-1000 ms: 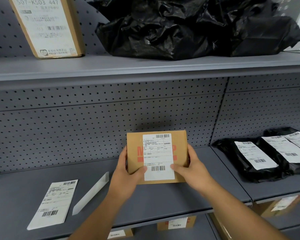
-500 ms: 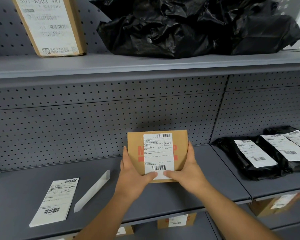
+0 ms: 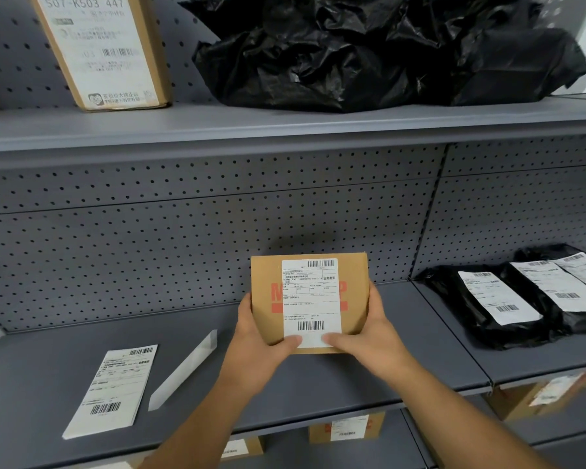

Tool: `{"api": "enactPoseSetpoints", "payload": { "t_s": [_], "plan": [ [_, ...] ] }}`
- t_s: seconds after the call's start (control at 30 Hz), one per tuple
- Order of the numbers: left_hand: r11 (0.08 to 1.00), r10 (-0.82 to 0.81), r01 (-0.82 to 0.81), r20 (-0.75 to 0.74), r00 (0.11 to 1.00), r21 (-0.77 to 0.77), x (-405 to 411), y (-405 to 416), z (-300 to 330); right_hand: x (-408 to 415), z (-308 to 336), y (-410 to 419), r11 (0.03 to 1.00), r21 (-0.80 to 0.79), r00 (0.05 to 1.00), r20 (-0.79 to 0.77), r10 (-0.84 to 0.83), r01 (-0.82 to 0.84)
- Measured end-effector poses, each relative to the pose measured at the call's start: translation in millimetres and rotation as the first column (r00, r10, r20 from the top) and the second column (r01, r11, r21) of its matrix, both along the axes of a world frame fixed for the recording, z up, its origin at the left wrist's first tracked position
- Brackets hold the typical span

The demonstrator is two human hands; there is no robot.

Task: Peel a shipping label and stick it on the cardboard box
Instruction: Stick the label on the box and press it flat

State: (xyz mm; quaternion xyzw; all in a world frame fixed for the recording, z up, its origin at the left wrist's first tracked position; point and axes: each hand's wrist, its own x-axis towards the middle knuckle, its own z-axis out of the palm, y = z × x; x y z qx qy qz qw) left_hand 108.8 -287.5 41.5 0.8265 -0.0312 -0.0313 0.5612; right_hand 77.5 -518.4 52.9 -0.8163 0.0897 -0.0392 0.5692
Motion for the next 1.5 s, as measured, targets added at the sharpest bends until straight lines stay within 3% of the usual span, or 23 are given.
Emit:
{"api": "enactPoseSetpoints", "payload": {
  "t_s": [0.23, 0.6, 1.03, 1.5],
  "plan": [
    [0.999, 0.046, -0.046, 0.017, 0.999, 0.023, -9, -13, 3, -1, -7, 10, 1.000, -0.013, 0.998, 0.058, -0.024, 0.025],
    [0.990, -0.140, 0.139, 0.021, 0.990, 0.021, 6, 24, -7, -7, -1, -19, 0.987, -0.054, 0.988, -0.045, 0.148, -0.150],
    [0.985, -0.078, 0.084, 0.046, 0.996, -0.152, -9, 20, -16, -13, 7, -12, 0.999, -0.010, 0.997, -0.074, 0.037, -0.038],
    [0.990, -0.084, 0.083, -0.004, 0.996, -0.112, -20, 29, -36, -24, -9, -2, 1.000, -0.016, 0.990, -0.142, 0.013, -0.016]
  ]
}}
